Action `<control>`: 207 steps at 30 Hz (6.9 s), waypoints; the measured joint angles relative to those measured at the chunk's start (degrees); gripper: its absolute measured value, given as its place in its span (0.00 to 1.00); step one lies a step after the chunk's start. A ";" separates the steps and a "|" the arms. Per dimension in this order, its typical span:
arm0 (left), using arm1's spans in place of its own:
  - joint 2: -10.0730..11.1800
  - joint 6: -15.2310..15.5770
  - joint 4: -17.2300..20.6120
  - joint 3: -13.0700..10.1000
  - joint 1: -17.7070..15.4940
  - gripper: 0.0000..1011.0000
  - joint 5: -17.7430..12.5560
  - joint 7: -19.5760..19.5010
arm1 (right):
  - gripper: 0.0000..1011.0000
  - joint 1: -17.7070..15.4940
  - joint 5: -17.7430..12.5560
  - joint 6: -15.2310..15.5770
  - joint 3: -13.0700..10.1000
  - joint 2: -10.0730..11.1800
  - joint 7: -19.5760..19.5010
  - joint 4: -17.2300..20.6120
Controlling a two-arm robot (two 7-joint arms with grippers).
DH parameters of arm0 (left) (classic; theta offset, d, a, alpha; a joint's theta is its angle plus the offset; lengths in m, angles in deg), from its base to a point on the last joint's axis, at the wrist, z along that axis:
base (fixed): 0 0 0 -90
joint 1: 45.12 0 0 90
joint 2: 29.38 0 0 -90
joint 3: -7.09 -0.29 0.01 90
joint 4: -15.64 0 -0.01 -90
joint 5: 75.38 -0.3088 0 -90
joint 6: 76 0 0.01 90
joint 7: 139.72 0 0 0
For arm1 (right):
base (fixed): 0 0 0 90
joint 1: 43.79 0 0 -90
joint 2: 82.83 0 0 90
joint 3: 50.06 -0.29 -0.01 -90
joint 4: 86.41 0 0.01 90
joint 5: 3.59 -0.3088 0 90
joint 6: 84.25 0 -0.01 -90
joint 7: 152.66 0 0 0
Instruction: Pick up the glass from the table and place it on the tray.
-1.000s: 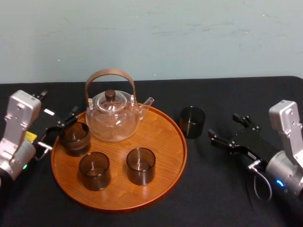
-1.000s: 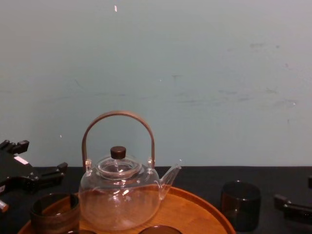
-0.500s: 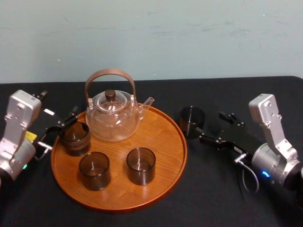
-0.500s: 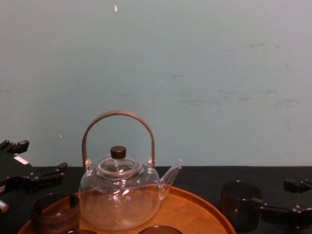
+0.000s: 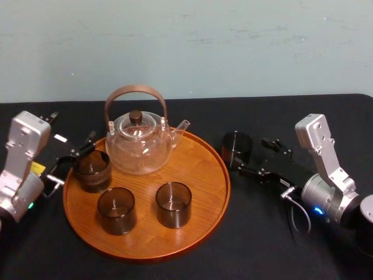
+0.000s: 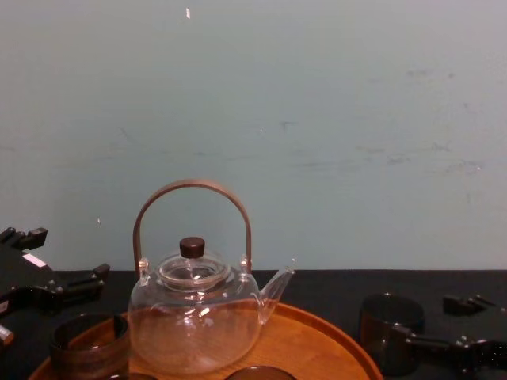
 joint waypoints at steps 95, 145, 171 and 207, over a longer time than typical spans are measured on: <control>0.00 0.00 0.00 0.00 0.00 0.99 0.00 0.00 | 0.88 9.12 0.13 -4.66 3.14 -3.87 2.74 -13.81; 0.00 0.00 0.00 0.00 0.00 0.99 0.00 0.00 | 0.88 2.82 -2.24 -5.24 2.28 -0.20 3.60 0.95; 0.00 0.00 0.00 0.00 0.00 0.99 0.00 0.00 | 0.88 3.39 -2.67 -6.75 5.87 -0.87 5.29 0.15; 0.00 0.00 0.00 0.00 0.00 0.99 0.00 0.00 | 0.88 7.49 -1.99 -9.35 8.32 -4.03 6.77 -7.33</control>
